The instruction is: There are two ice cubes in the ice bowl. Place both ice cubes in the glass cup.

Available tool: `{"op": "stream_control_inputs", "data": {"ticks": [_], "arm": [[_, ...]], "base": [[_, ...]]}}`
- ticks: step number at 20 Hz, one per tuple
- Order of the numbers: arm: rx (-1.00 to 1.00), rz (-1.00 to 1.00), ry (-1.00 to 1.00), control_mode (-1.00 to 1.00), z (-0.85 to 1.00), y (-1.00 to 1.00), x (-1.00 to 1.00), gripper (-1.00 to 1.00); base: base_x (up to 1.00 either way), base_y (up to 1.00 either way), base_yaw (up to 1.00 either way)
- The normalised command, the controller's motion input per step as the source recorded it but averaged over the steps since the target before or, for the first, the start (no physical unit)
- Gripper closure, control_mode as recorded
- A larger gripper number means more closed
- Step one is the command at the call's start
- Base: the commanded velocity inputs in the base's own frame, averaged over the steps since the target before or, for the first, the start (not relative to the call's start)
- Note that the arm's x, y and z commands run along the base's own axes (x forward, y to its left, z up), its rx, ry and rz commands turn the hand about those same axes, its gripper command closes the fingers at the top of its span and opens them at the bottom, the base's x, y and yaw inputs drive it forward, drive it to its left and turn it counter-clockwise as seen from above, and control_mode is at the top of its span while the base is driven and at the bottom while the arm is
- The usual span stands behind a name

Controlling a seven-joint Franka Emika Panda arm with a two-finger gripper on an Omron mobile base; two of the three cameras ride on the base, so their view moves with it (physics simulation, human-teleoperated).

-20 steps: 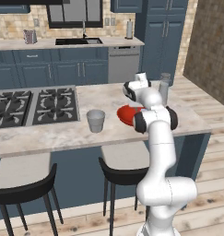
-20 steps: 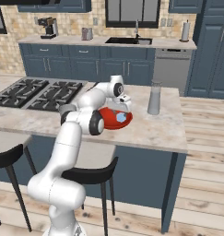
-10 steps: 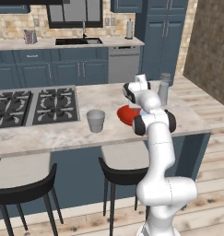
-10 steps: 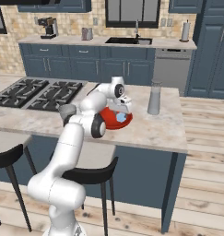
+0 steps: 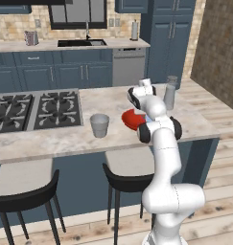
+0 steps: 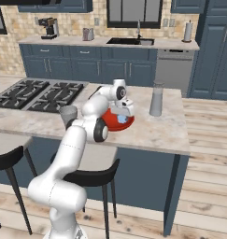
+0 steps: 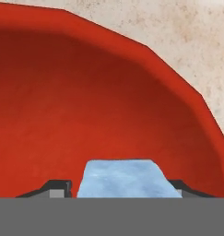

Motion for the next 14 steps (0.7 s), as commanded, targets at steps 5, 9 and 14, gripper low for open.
{"op": "stream_control_inputs", "data": {"ticks": [5,9,14], "arm": [[0.01,0.00,0.00,-1.00,0.10,-0.03,-0.32,1.00],[0.03,0.00,0.00,-1.00,0.40,-0.04,-0.97,1.00],[0.01,0.03,-0.11,-1.00,0.27,0.00,-1.00,1.00]], "base": [[0.00,0.00,0.00],[0.00,0.00,0.00],[0.00,0.00,0.00]]}}
